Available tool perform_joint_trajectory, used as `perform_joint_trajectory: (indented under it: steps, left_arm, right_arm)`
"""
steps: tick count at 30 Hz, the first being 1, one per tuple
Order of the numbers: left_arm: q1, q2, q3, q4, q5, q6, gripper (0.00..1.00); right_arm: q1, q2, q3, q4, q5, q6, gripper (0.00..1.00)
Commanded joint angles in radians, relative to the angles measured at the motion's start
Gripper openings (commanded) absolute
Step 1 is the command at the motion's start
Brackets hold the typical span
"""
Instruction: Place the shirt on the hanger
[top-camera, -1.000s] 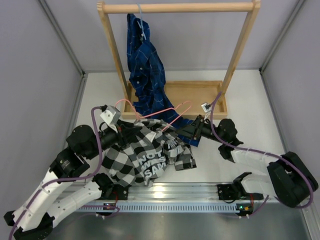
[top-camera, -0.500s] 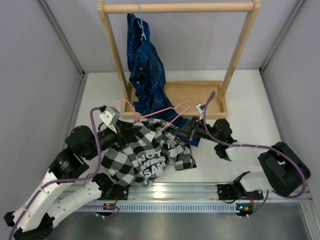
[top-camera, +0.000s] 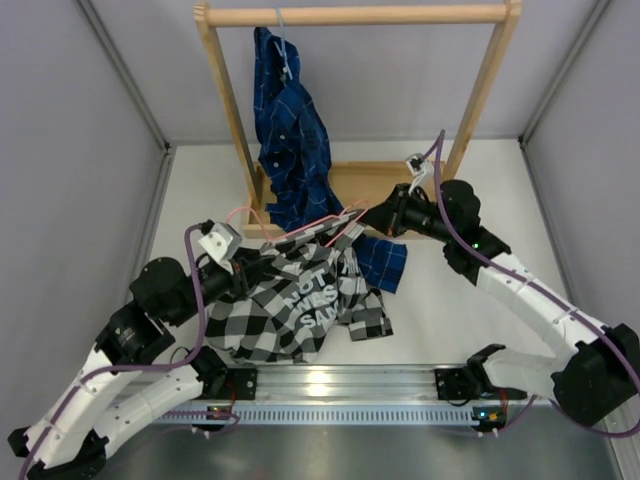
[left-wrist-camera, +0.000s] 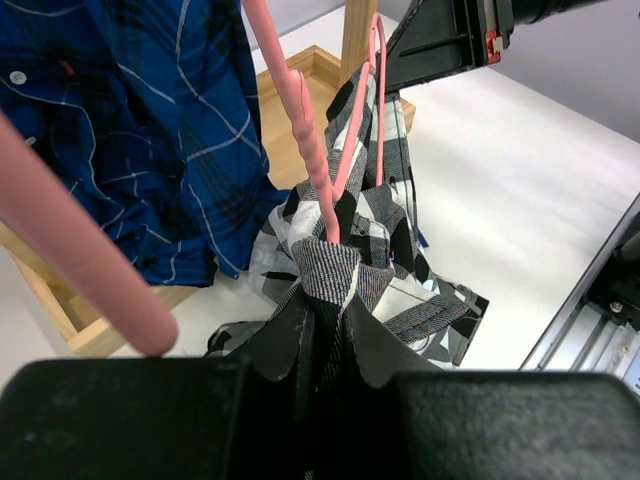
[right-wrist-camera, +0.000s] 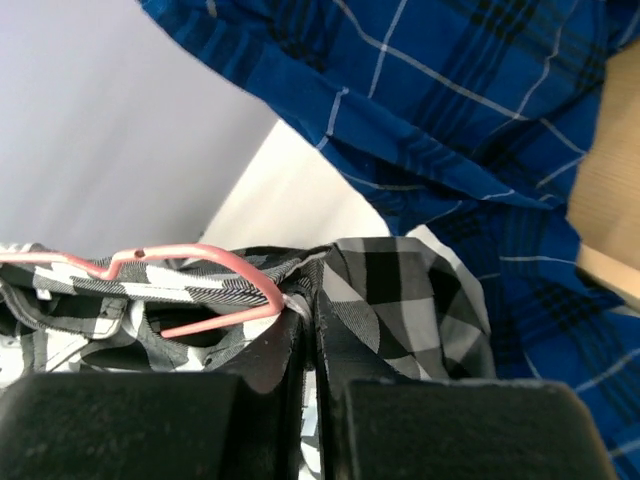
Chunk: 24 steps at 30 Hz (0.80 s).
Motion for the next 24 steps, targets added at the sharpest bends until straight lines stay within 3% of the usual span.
perform_joint_trajectory:
  steps: [1, 6, 10, 18, 24]
  left_arm:
    - [0.000, -0.021, -0.010, -0.027, -0.026, 0.033, 0.00]
    - [-0.004, 0.013, -0.010, -0.028, -0.109, 0.031, 0.00]
    - [-0.007, 0.041, -0.003, -0.028, -0.123, 0.058, 0.00]
    - [-0.021, 0.021, 0.005, -0.045, -0.101, 0.071, 0.00]
    - [-0.024, 0.039, 0.010, -0.063, -0.066, 0.069, 0.00]
  right_arm:
    - [-0.065, 0.040, 0.161, -0.297, 0.237, -0.147, 0.00]
    - [-0.065, 0.152, 0.398, -0.511, 0.395, -0.268, 0.00]
    - [-0.067, 0.228, 0.529, -0.581, 0.446, -0.302, 0.00]
    - [-0.073, 0.307, 0.647, -0.563, 0.567, -0.342, 0.00]
    - [-0.070, 0.282, 0.658, -0.512, 0.478, -0.362, 0.00]
